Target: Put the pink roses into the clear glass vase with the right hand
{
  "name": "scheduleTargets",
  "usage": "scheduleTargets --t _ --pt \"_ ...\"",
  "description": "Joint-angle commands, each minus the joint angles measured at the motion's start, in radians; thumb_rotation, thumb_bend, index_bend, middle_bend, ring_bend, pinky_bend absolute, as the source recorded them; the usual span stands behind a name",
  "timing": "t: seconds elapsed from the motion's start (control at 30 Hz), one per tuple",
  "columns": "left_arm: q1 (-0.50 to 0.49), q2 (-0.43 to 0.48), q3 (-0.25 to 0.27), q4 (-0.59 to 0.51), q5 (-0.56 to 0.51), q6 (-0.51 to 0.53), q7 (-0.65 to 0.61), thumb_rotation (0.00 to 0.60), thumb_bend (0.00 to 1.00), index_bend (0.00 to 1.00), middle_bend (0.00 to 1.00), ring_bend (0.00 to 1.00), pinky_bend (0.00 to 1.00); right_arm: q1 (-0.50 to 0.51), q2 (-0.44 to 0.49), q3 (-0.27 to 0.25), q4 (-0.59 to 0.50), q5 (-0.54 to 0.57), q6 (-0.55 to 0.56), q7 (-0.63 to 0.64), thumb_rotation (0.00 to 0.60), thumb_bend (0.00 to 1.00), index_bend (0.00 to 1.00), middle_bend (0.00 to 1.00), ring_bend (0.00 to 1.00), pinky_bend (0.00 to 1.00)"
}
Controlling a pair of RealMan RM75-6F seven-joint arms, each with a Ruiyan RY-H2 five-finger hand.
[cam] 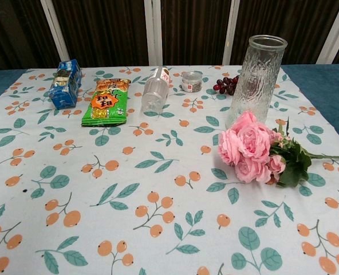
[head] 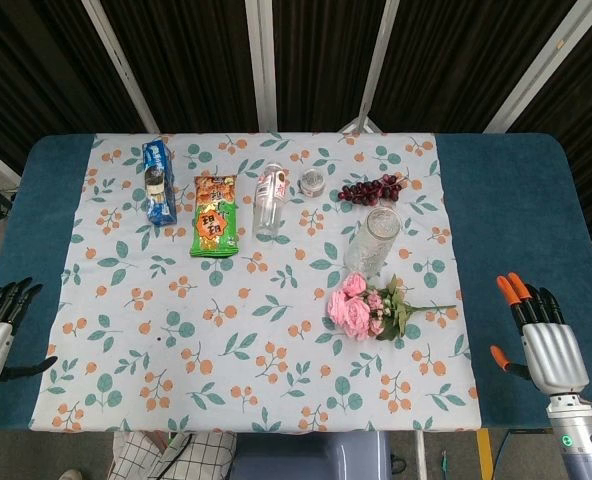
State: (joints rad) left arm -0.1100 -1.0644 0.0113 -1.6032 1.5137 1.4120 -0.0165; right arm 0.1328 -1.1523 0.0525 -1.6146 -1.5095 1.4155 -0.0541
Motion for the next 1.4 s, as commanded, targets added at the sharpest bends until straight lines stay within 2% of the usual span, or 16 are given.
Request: scheduleTargets --t 0.03,0.67,1.07,1.4 --pt "0.001 -0.002 -0.001 0.004 0.002 0.003 -0.002 0.600 0.00 0.00 0.00 0.00 0.00 0.001 -0.003 0.000 0.001 -0.006 0.005 0.002 0.600 0.31 0.00 0.00 0.00 0.00" --pt "0.004 0.002 0.000 0.009 0.016 0.015 -0.026 0.600 0.00 0.00 0.00 0.00 0.00 -0.002 -0.014 -0.002 -0.008 -0.051 0.044 0.014 0.600 0.30 0.00 0.00 0.00 0.00" --pt "0.001 0.003 -0.003 0.005 0.014 0.010 -0.028 0.600 0.00 0.00 0.00 0.00 0.00 0.097 -0.063 -0.001 -0.089 -0.001 -0.150 -0.088 0.600 0.30 0.00 0.00 0.00 0.00" --pt "0.001 0.005 -0.003 0.002 0.008 0.006 -0.030 0.600 0.00 0.00 0.00 0.00 0.00 0.181 -0.173 0.040 -0.047 0.097 -0.270 -0.189 0.600 0.30 0.00 0.00 0.00 0.00"
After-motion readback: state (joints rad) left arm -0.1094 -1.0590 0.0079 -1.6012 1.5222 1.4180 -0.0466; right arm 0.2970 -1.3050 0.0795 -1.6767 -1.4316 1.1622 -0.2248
